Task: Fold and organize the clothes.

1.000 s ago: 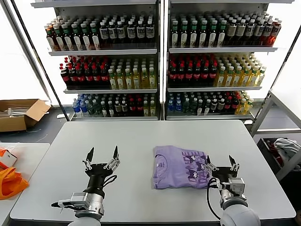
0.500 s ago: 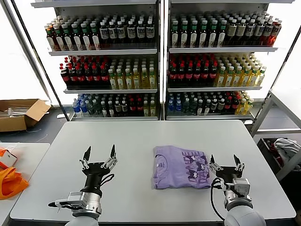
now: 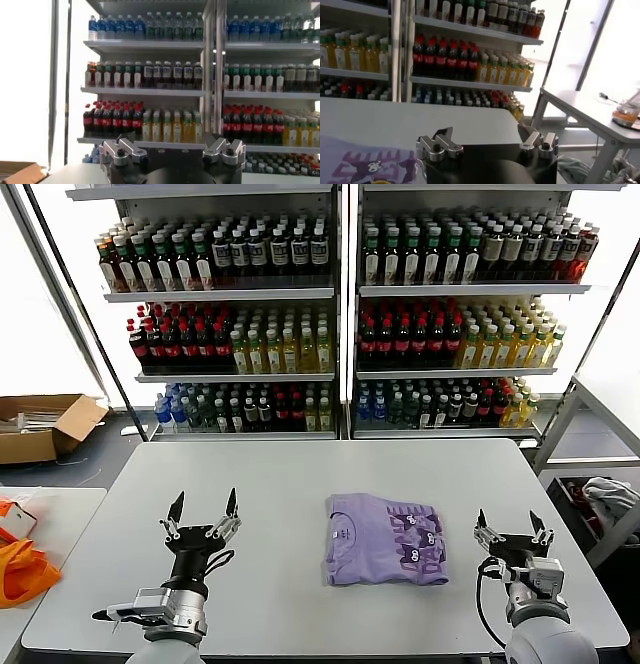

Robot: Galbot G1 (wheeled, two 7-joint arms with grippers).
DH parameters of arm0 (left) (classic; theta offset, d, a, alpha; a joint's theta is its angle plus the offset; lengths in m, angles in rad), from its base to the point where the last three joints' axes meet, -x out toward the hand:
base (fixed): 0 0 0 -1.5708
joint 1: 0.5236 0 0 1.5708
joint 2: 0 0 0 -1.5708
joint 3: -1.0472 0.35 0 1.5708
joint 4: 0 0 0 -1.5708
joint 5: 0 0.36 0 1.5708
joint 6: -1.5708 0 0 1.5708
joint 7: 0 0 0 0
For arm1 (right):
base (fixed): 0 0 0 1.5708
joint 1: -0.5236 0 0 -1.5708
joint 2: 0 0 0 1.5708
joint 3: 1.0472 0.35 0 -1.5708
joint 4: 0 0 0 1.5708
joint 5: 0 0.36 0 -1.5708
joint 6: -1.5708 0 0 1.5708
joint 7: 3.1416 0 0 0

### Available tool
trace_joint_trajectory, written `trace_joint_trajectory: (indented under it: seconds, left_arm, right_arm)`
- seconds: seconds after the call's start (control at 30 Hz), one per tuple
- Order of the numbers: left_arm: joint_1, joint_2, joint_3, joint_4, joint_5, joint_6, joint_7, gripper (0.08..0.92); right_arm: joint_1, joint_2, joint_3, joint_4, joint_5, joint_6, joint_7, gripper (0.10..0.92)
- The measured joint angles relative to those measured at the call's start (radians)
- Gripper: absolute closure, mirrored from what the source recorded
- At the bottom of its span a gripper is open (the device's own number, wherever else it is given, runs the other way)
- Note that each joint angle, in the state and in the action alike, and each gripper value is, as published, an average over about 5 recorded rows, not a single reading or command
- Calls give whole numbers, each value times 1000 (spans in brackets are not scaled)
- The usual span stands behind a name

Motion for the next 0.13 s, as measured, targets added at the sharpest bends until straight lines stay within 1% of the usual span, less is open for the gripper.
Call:
trace_joint_trajectory:
  seconds: [0.13]
  left_arm:
    - [1, 2, -3, 0, -2, 0, 3, 177]
  right_arm:
    - [-3, 0, 10, 0, 3, 0, 0, 203]
